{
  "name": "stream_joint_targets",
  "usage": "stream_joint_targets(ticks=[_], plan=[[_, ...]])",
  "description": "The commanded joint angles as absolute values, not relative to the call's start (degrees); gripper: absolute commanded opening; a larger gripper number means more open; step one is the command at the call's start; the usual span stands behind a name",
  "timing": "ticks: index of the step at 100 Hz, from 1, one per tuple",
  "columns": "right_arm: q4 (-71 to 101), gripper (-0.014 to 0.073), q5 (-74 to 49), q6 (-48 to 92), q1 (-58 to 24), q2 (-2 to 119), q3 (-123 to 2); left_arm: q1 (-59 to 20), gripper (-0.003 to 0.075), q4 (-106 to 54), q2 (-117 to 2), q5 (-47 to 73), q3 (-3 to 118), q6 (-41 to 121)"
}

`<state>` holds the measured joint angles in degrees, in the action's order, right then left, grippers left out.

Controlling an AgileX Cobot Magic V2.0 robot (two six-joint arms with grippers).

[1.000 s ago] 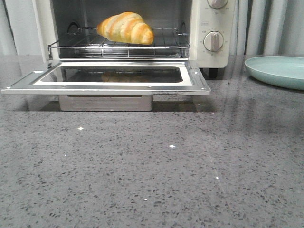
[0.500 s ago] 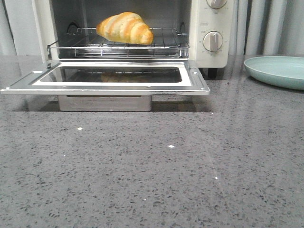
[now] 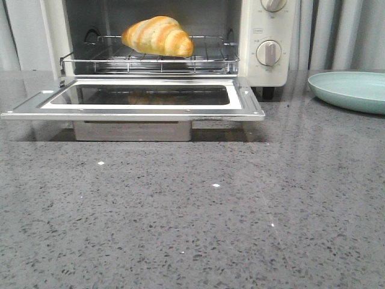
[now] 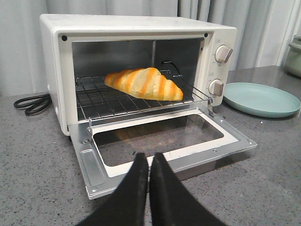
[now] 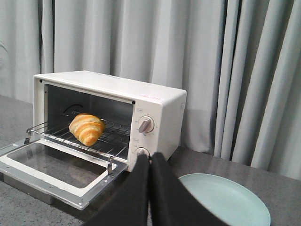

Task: Put bread in oven

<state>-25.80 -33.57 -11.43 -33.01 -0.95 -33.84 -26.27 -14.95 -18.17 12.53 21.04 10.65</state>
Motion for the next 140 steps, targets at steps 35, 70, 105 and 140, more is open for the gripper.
stream_joint_targets(ticks=[35,70,105,140], plan=[[-26.9,-0.0052,-29.9,-11.8,-32.6,-1.5,-35.1,-26.1,-0.0022,-15.5,-18.5,8.0,21.8,10.5],[-26.9,-0.0052,-29.9,-11.8,-32.6,-1.5,-35.1,-19.2,-0.0021,-8.1,-8.5,-5.4,7.0,10.8],[-26.9,-0.0052,-29.9,-11.8,-32.6,-1.5,-35.1,-4.7,-0.0021,-7.8,1.5,13.8,-1.2,2.1],[-26.9,-0.0052,-29.9,-11.8,-32.6,-1.5,-35.1,-2.9,-0.0021,-9.3,1.7,15.9,-1.3,1.9]])
